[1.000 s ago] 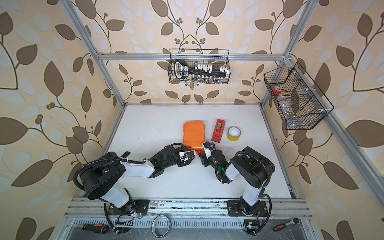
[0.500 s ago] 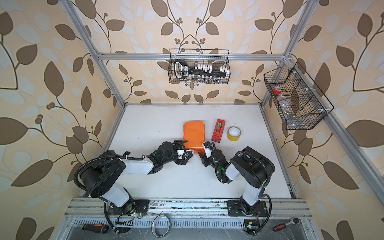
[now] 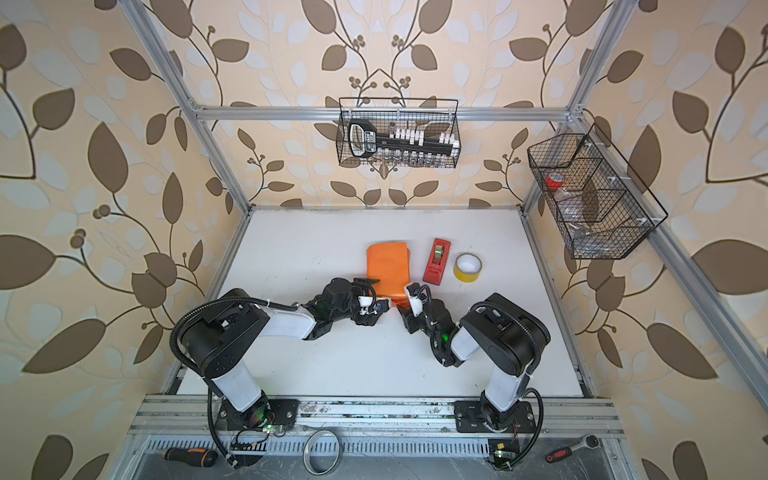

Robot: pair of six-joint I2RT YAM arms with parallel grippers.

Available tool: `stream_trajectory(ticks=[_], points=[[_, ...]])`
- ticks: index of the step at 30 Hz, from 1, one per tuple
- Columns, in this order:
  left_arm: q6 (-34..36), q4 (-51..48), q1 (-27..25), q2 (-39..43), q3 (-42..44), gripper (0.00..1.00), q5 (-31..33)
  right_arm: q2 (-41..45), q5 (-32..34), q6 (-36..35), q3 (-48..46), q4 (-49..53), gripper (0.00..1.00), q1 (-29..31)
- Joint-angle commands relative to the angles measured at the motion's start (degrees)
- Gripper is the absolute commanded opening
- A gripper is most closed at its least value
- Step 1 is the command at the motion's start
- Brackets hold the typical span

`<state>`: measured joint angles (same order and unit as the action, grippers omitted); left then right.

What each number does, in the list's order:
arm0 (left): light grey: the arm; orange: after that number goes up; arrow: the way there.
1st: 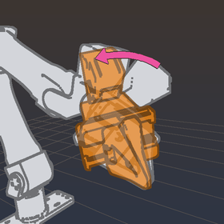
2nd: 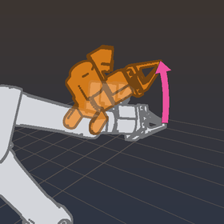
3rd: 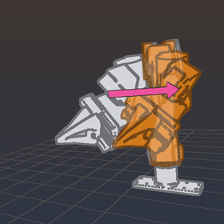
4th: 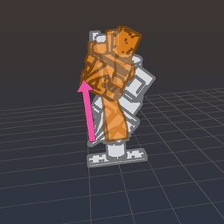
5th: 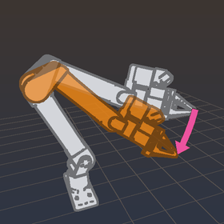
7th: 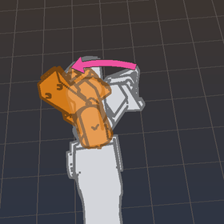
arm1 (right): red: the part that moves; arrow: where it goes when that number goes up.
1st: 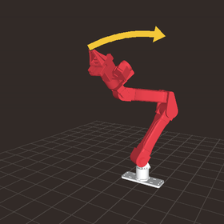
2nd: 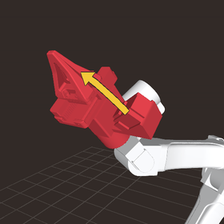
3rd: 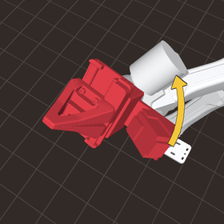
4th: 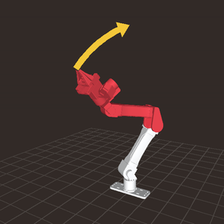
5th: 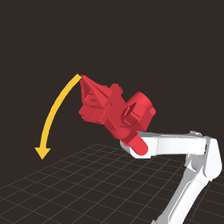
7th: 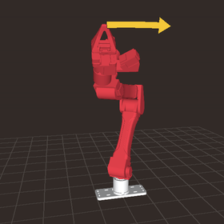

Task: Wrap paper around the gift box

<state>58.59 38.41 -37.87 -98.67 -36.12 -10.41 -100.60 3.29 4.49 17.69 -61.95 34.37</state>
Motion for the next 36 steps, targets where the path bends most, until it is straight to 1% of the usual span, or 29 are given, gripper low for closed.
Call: stream_trajectory(ticks=[1, 9, 18, 24, 29, 36], points=[[5.26, 1.86, 1.14, -0.77, -1.56, 0.99, -2.18, -0.79, 0.92, -0.39, 0.82, -1.42, 0.53, -0.1], [5.51, 3.8, 2.69, -2.33, -0.96, 0.95, -5.0, -0.83, 0.84, -0.31, 0.72, -1.4, 0.53, -0.17], [6.44, 4.55, 4.9, -3.7, -0.66, 0.95, -10.31, -1.0, 0.67, -0.37, 0.81, -1.29, 0.52, -0.16], [7.18, 6.49, 5.11, -5.87, -0.75, 0.96, -11.11, -0.99, 0.71, -0.44, 0.85, -1.1, 0.51, -0.18], [7.89, 5.97, 5.21, -7.02, -1.37, 0.95, -11.09, -1.01, 0.64, -0.36, 0.93, -0.95, 0.51, -0.15], [7.95, 5.44, 5.18, -7.98, -1.66, 0.87, -10.35, -0.94, 0.58, -0.38, 0.94, -0.69, 0.51, -0.1]])
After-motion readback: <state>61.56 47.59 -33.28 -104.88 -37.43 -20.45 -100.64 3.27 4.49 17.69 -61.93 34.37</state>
